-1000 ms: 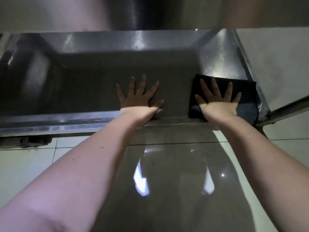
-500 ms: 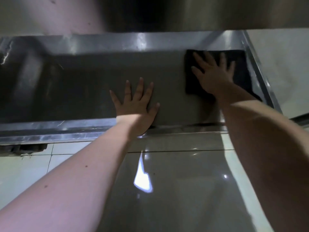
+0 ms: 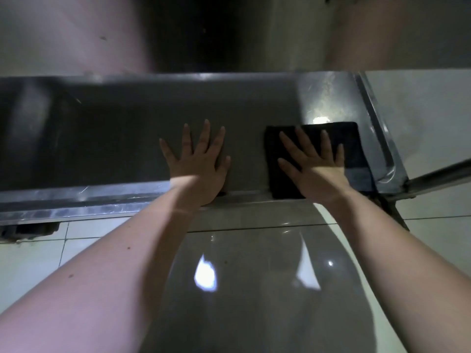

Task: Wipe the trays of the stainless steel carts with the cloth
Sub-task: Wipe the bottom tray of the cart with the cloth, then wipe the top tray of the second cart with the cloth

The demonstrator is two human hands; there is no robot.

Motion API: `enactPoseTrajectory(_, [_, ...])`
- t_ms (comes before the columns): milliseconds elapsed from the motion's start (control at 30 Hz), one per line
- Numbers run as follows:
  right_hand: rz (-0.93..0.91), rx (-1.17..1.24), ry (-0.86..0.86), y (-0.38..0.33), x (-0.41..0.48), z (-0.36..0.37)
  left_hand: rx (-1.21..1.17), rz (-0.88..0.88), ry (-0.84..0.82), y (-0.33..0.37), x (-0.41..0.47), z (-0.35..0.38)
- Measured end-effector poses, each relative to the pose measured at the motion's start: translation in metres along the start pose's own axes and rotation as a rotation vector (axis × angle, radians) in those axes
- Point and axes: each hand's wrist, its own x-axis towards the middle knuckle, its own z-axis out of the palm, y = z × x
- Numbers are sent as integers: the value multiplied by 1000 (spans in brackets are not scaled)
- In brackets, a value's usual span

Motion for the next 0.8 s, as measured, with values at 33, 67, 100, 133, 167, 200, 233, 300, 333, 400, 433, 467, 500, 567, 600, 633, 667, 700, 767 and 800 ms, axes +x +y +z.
enactPoseTrajectory(33, [102, 3, -15, 18, 3, -4, 4, -3, -2, 1, 0, 0])
enactPoseTrajectory(67, [196, 4, -35, 31, 4, -7, 10, -4, -5, 2, 1, 0])
enactPoseTrajectory(100, [272, 3, -41, 39, 4, -9, 20, -3, -8, 3, 1, 0])
enactPoseTrajectory(133, [328, 3, -30, 37, 4, -8, 29, -1, -10, 5, 1, 1])
enactPoseTrajectory(167, [364, 11, -7, 27, 3, -6, 36, 0, -10, 5, 0, 2])
enactPoseTrajectory(200, [370, 22, 17, 9, 1, -3, 37, 2, -10, 5, 0, 2])
enactPoseTrajectory(233, [338, 25, 42, -14, -3, 0, 32, 5, -8, 4, 0, 1])
enactPoseTrajectory(300, [195, 17, 95, -67, -17, 11, 7, 11, 6, 1, 0, 1])
enactPoseTrajectory(333, [125, 21, 104, -91, -25, 17, -21, 10, 12, -1, 0, 0])
enactPoseTrajectory(400, [50, 45, 49, -118, -35, 20, -111, -3, 18, -2, 0, -2])
enactPoseTrajectory(433, [34, 92, 8, -119, -35, 15, -155, -14, 26, -3, -2, -5])
enactPoseTrajectory(467, [32, 157, -3, -112, -32, 7, -185, -18, 42, -2, -3, -8])
enactPoseTrajectory(500, [51, 215, 22, -99, -27, -3, -193, -7, 55, -1, -5, -10])
enactPoseTrajectory(567, [143, 230, 83, -62, -14, -26, -131, 97, 42, 3, -5, -17])
enactPoseTrajectory(600, [200, 208, 61, -45, -8, -36, -101, 157, 14, 7, -3, -20])
enactPoseTrajectory(633, [247, 188, 1, -34, -5, -44, -113, 183, -23, 11, 1, -24])
enactPoseTrajectory(667, [270, 179, -62, -29, -3, -48, -159, 175, -65, 17, 4, -28])
enactPoseTrajectory(700, [273, 181, -89, -30, -3, -49, -229, 155, -96, 22, 6, -34])
enactPoseTrajectory(767, [259, 180, -16, -40, -14, -47, -418, 136, -68, 29, 3, -45])
enactPoseTrajectory(800, [245, 171, 53, -47, -24, -47, -507, 120, -37, 29, -2, -53])
